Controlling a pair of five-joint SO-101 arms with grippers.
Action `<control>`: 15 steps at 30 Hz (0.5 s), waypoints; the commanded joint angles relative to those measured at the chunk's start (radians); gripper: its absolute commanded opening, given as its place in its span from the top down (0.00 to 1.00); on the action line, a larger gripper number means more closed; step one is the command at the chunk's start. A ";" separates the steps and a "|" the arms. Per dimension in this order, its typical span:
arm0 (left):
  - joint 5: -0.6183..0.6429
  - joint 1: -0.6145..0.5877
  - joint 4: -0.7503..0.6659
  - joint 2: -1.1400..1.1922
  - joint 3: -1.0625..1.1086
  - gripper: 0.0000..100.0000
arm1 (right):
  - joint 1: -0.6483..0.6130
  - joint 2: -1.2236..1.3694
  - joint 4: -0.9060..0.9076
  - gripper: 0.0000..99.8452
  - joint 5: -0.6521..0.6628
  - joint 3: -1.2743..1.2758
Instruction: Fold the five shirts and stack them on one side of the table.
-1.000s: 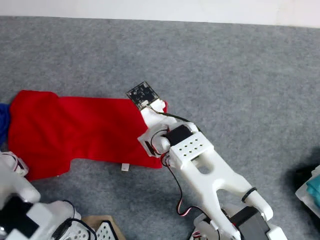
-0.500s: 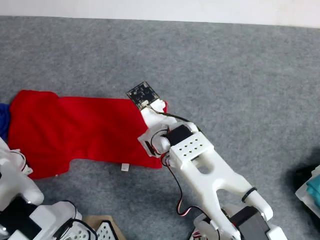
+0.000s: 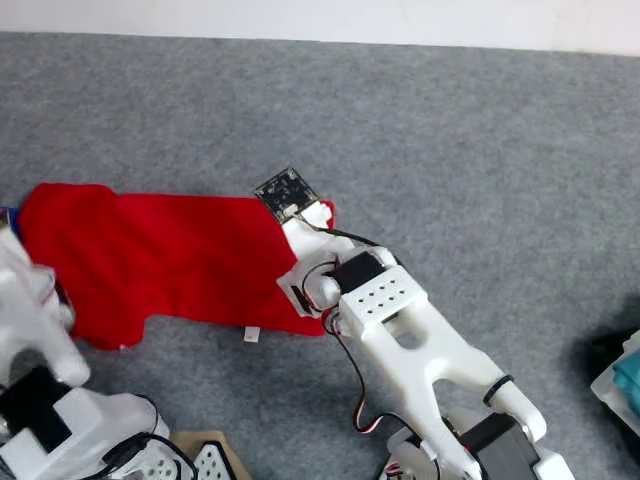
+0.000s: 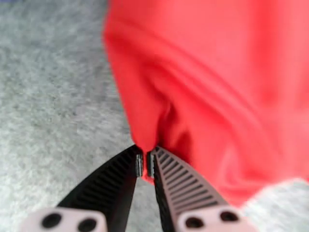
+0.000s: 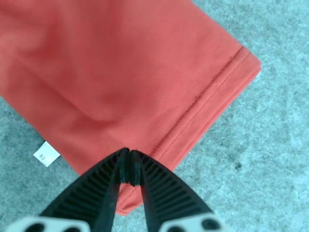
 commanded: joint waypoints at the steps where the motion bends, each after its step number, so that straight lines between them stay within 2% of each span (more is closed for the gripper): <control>1: 0.075 0.084 0.164 -0.007 -0.231 0.99 | 0.012 -0.016 -0.010 0.99 -0.005 -0.008; 8: 0.172 0.199 0.164 0.001 -0.318 0.99 | 0.012 -0.016 -0.010 0.99 -0.005 -0.007; 15: 0.336 0.259 -0.021 0.035 -0.338 0.99 | 0.012 -0.016 -0.010 0.99 -0.005 -0.005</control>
